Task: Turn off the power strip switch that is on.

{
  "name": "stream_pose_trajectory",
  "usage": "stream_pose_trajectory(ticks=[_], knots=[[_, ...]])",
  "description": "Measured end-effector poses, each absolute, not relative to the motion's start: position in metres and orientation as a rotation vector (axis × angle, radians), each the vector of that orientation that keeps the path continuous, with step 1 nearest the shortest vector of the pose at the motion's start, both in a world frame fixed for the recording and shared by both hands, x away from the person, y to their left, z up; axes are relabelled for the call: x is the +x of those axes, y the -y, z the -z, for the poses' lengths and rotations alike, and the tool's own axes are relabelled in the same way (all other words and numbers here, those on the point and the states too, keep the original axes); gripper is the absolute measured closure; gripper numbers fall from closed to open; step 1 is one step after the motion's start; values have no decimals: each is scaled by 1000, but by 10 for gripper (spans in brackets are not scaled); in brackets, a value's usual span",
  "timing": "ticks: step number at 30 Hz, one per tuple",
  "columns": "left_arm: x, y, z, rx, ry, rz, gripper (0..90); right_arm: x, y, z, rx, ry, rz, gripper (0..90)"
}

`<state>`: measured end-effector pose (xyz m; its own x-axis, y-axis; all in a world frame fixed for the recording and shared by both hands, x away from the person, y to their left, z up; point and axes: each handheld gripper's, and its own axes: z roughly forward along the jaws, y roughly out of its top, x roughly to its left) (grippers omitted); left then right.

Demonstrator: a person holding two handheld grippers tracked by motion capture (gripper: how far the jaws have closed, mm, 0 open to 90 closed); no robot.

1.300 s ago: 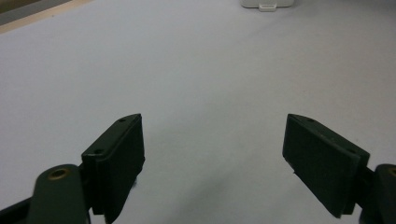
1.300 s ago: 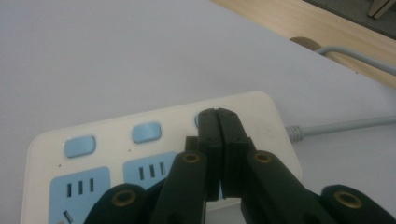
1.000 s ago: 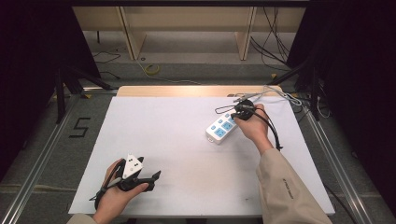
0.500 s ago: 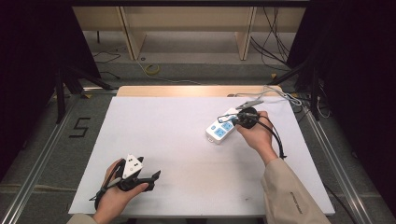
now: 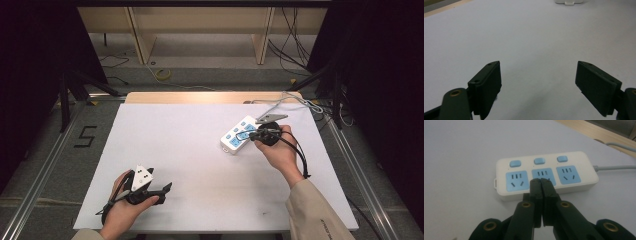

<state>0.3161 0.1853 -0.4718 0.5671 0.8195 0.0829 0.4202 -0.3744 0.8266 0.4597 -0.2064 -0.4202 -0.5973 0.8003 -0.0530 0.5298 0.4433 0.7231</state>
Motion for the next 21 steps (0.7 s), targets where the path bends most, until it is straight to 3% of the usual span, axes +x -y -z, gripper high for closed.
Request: stream_pose_trajectory(ticks=[11,21], knots=[[316,-185,472,2002,-995,-634,208,436,209,424,1102,-2334,-993,850],[317,-186,472,1999,-996,-637,208,415,213,427,1057,-2346,-1062,689]])
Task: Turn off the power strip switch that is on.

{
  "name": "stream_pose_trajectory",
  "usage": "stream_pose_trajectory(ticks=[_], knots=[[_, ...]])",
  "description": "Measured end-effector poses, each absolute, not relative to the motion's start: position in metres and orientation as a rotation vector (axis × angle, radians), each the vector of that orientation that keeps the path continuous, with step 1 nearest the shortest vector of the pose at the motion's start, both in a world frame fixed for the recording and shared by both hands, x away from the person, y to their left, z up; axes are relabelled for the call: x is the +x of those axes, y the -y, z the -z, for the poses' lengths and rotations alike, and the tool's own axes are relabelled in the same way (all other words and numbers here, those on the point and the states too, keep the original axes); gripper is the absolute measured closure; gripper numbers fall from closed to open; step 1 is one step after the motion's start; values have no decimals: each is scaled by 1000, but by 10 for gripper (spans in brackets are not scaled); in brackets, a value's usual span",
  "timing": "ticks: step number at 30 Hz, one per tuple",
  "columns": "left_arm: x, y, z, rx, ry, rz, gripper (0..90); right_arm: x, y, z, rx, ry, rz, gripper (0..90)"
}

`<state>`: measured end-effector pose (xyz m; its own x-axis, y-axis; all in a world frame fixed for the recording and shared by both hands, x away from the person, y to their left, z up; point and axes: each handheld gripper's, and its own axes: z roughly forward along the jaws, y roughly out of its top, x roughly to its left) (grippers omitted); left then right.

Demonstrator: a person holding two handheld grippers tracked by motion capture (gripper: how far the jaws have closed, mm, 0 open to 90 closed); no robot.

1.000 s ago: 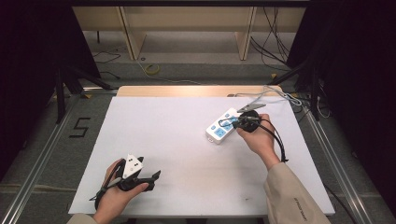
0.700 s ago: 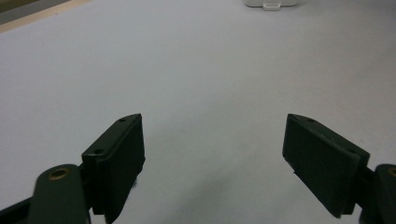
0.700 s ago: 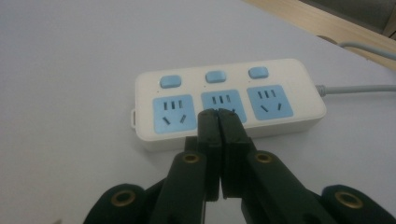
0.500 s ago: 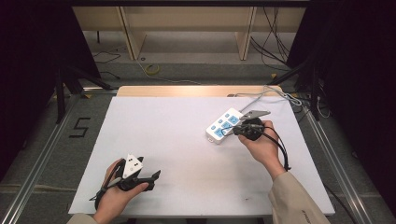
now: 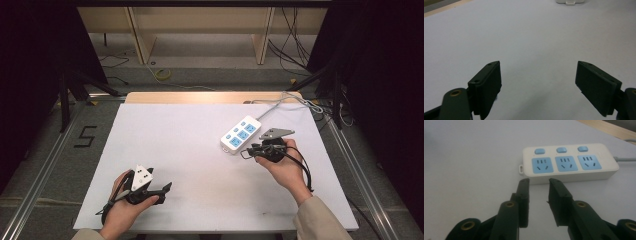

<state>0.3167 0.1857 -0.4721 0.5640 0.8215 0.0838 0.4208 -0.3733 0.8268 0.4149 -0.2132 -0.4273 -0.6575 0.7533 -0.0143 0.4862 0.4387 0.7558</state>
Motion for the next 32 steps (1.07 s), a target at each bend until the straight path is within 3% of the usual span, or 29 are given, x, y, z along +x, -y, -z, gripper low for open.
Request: stream_pose_trajectory(ticks=[8,24,32], knots=[[317,-186,472,1998,-1002,-636,208,395,224,438,1051,-2335,-1124,601],[317,-187,472,1999,-1004,-641,209,348,245,464,1033,-2273,-1230,517],[317,-186,472,2004,-996,-641,209,342,248,472,1060,-2254,-1254,469]])
